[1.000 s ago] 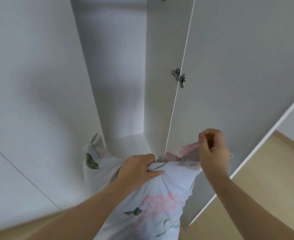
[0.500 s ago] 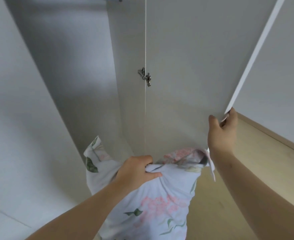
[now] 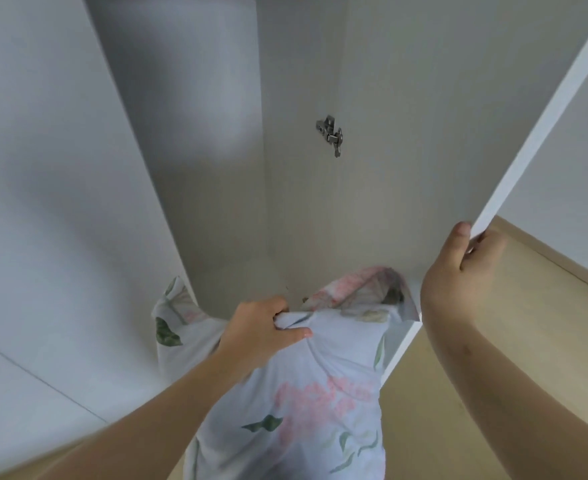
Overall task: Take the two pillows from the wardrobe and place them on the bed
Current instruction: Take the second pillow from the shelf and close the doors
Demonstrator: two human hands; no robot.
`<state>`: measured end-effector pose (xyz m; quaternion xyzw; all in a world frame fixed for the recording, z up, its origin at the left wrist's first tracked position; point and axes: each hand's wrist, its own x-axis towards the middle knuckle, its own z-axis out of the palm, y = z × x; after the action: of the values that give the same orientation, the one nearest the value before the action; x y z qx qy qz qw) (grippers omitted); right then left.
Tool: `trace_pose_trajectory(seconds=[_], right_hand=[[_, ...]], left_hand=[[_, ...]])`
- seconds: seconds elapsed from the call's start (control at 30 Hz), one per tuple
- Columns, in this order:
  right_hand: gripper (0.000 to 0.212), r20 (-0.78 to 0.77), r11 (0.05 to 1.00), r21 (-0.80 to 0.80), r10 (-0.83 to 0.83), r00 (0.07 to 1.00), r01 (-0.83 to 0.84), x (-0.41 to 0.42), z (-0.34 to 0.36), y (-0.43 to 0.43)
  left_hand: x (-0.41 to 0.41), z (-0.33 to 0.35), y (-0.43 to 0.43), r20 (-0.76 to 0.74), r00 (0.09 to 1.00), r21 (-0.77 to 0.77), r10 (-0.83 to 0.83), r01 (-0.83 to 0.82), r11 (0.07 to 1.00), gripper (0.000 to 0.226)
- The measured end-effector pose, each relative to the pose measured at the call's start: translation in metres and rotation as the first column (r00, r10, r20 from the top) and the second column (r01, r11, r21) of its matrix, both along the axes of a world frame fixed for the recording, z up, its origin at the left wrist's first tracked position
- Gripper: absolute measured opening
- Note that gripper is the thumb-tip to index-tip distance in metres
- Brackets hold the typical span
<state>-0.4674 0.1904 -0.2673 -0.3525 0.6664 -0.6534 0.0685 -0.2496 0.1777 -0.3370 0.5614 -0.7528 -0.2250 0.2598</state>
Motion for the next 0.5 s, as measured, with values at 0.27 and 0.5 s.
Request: trace_pose_trajectory(seconds=[0.27, 0.5], right_hand=[[0.027, -0.089, 0.969, 0.127, 0.226, 0.97, -0.214, 0.076, -0.004, 0.004], [0.038, -0.047, 0.926, 0.177, 0.346, 0.937, -0.333, 0.167, 0.002, -0.011]], left_hand=[[0.067, -0.01, 0.007, 0.091, 0.996, -0.037, 0.002, 0.002, 0.999, 0.053], [0.14, -0.01, 0.024, 0.062, 0.99, -0.033, 0.13, -0.128, 0.991, 0.052]])
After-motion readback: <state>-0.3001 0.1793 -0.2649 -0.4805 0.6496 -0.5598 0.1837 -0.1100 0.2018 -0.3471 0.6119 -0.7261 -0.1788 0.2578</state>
